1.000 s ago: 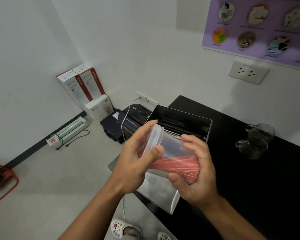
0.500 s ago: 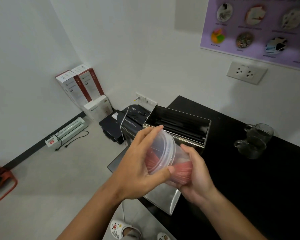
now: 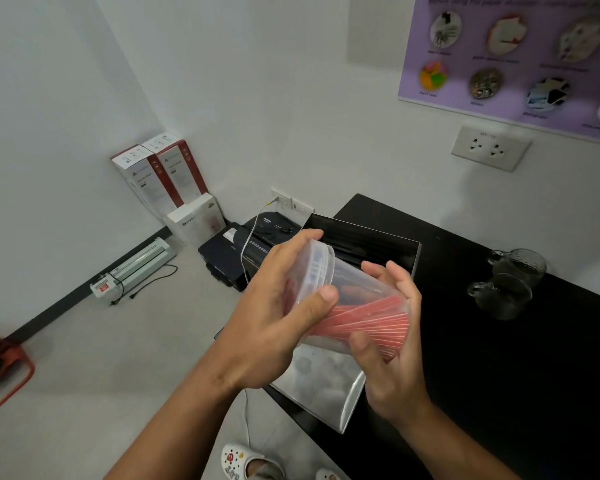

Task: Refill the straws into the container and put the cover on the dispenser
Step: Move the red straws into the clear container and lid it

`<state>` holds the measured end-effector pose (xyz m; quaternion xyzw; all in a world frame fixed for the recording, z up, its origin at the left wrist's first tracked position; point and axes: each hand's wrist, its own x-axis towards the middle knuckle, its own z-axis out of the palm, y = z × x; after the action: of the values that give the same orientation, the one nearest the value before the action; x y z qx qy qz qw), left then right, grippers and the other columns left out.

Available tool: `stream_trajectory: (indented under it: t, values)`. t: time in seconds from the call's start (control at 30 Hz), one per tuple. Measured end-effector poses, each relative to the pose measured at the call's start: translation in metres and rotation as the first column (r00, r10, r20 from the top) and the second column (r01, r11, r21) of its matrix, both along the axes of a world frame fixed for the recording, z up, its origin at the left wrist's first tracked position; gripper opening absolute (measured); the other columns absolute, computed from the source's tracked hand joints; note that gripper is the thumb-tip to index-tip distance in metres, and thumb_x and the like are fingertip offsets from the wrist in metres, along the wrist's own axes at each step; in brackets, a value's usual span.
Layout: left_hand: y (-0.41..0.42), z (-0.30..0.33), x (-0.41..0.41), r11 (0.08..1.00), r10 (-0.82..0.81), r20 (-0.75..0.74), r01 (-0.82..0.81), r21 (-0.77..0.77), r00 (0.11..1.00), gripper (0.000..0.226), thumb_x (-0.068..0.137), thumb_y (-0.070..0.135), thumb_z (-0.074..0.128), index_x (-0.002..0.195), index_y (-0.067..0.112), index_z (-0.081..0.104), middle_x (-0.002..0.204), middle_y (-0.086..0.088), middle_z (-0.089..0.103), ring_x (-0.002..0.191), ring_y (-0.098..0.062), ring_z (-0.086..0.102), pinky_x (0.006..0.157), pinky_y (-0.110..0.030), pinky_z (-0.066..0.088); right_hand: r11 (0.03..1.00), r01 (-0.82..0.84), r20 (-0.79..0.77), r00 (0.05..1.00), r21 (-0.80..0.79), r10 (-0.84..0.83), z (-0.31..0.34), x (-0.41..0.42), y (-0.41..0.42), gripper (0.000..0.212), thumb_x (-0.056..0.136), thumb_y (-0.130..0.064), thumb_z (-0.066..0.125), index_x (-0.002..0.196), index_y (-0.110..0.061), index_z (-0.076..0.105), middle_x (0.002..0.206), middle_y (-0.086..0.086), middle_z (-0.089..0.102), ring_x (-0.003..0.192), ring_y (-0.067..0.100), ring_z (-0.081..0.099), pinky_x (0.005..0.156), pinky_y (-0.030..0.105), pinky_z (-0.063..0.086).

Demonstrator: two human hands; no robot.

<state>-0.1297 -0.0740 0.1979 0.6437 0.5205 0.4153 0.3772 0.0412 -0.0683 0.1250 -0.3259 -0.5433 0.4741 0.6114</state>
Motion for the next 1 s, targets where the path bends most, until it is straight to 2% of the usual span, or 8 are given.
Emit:
stream_trajectory:
  t: [0.1,0.2,0.27,0.4,0.57,0.67,0.77,1.0]
  values:
    - [0.002,-0.001,0.001,0.999,0.021,-0.009,-0.021,0.041,1.000,0.073,0.088,0.062,0.062,0.154,0.034,0.046,0.146,0.004,0.057,0.138,-0.026,0.056,0.111,-0.058,0.048,1.000,0.003,-0.002,1.000,-0.030,-0.003,-0.002,-0.001,0.002,0.075,0.090,-0.050,0.072,0.148,-0.021,0.036,0.131,-0.012,0.062,0.112,0.017,0.069,0.086,0.024,0.058]
    - [0.006,-0.008,0.001,0.999,0.029,0.004,-0.029,0.031,1.000,0.069,0.088,0.055,0.063,0.152,0.035,0.049,0.144,0.000,0.056,0.135,-0.029,0.057,0.108,-0.061,0.049,0.998,0.006,-0.026,1.000,-0.068,-0.007,-0.007,-0.003,0.005,0.057,0.087,-0.033,0.066,0.139,-0.022,0.043,0.120,-0.012,0.068,0.103,0.015,0.072,0.083,0.023,0.058]
    - [0.009,-0.014,0.004,0.999,0.033,0.017,-0.034,0.019,0.999,0.067,0.087,0.054,0.066,0.150,0.037,0.051,0.144,0.002,0.055,0.133,-0.029,0.058,0.107,-0.060,0.051,0.992,-0.002,-0.067,0.998,-0.129,-0.007,-0.010,-0.004,0.006,0.053,0.086,-0.036,0.063,0.134,-0.021,0.046,0.116,-0.010,0.070,0.101,0.016,0.072,0.083,0.026,0.058]
    - [0.014,-0.025,0.004,0.998,0.044,-0.027,-0.043,0.042,0.999,0.064,0.087,0.056,0.067,0.148,0.042,0.051,0.142,0.012,0.053,0.132,-0.020,0.057,0.103,-0.043,0.053,0.977,-0.030,-0.125,0.992,-0.210,0.004,-0.018,-0.006,0.011,0.047,0.088,-0.039,0.058,0.130,-0.019,0.049,0.108,-0.011,0.071,0.095,0.009,0.072,0.077,0.023,0.058]
    - [0.020,-0.036,0.001,1.000,0.016,-0.003,-0.016,0.025,1.000,0.063,0.087,0.054,0.069,0.147,0.041,0.052,0.135,0.005,0.052,0.119,-0.029,0.061,0.089,-0.060,0.059,0.941,-0.053,-0.130,0.991,-0.335,0.009,-0.022,-0.007,0.013,0.037,0.087,-0.050,0.058,0.120,-0.034,0.060,0.110,0.010,0.070,0.087,0.023,0.075,0.062,0.035,0.060]
    - [0.023,-0.040,0.001,1.000,0.002,0.007,-0.003,0.025,1.000,0.064,0.086,0.060,0.070,0.146,0.043,0.052,0.134,0.004,0.050,0.116,-0.032,0.062,0.081,-0.060,0.060,0.923,-0.036,-0.091,0.996,-0.384,0.001,-0.027,-0.007,0.015,0.042,0.087,-0.057,0.055,0.119,-0.030,0.061,0.104,0.009,0.073,0.078,0.030,0.076,0.053,0.043,0.059]
    - [0.025,-0.046,0.002,0.999,-0.007,-0.006,0.007,0.041,1.000,0.066,0.087,0.063,0.069,0.147,0.041,0.051,0.133,0.003,0.050,0.110,-0.033,0.063,0.075,-0.057,0.062,0.912,-0.021,-0.072,0.997,-0.410,-0.009,-0.030,-0.006,0.018,0.051,0.086,-0.059,0.054,0.124,-0.024,0.058,0.100,0.006,0.075,0.074,0.028,0.076,0.049,0.040,0.058]
    - [0.028,-0.049,0.000,0.993,-0.004,-0.029,0.007,0.114,1.000,0.061,0.089,0.049,0.068,0.146,0.036,0.052,0.130,0.006,0.052,0.109,-0.026,0.063,0.076,-0.050,0.061,0.899,-0.053,-0.084,0.996,-0.435,0.018,-0.033,-0.006,0.025,0.058,0.084,-0.060,0.055,0.126,-0.020,0.060,0.098,0.016,0.073,0.072,0.029,0.075,0.045,0.036,0.055]
